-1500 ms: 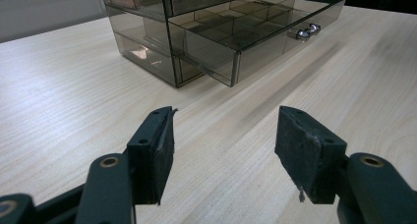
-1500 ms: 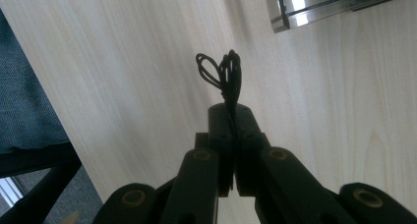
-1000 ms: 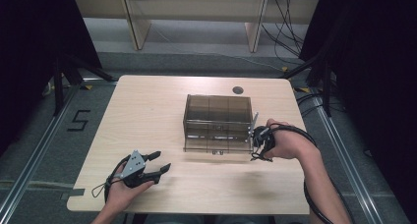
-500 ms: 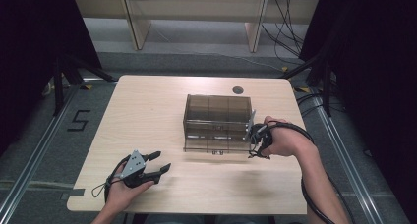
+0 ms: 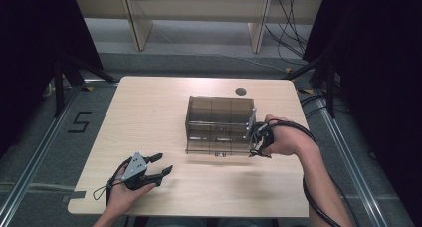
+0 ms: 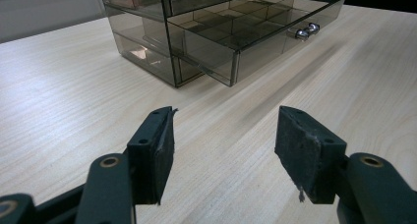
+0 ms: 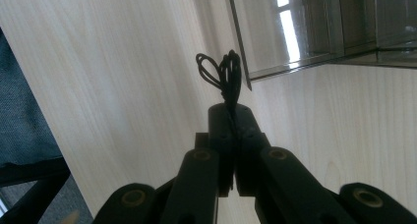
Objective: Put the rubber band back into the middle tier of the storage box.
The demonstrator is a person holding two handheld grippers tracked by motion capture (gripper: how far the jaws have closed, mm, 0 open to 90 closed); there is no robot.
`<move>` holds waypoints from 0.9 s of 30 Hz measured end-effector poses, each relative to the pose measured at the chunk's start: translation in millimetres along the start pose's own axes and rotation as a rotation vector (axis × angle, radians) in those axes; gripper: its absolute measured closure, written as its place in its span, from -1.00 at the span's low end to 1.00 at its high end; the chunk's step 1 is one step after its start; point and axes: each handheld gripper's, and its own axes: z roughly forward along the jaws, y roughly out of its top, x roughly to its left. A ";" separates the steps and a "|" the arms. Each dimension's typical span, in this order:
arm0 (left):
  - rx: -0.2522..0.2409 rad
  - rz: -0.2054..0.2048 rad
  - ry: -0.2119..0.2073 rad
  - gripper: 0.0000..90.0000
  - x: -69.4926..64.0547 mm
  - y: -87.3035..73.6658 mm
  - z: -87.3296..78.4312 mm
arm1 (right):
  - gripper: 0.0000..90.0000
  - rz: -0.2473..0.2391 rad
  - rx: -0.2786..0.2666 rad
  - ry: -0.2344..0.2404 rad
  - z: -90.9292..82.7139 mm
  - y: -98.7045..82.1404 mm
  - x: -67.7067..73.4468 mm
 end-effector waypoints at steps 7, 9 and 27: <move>0.000 0.000 0.000 -0.12 -0.1 0.0 0.0 | 0.98 -0.009 -0.005 -0.003 -0.3 3.0 -0.8; 0.001 0.000 0.000 -0.12 -0.1 0.0 0.0 | 0.98 -0.005 0.001 0.000 -1.1 3.9 -1.0; 0.002 0.000 0.001 -0.12 -0.2 0.0 0.1 | 0.98 -0.004 -0.002 -0.009 -5.4 10.1 -3.0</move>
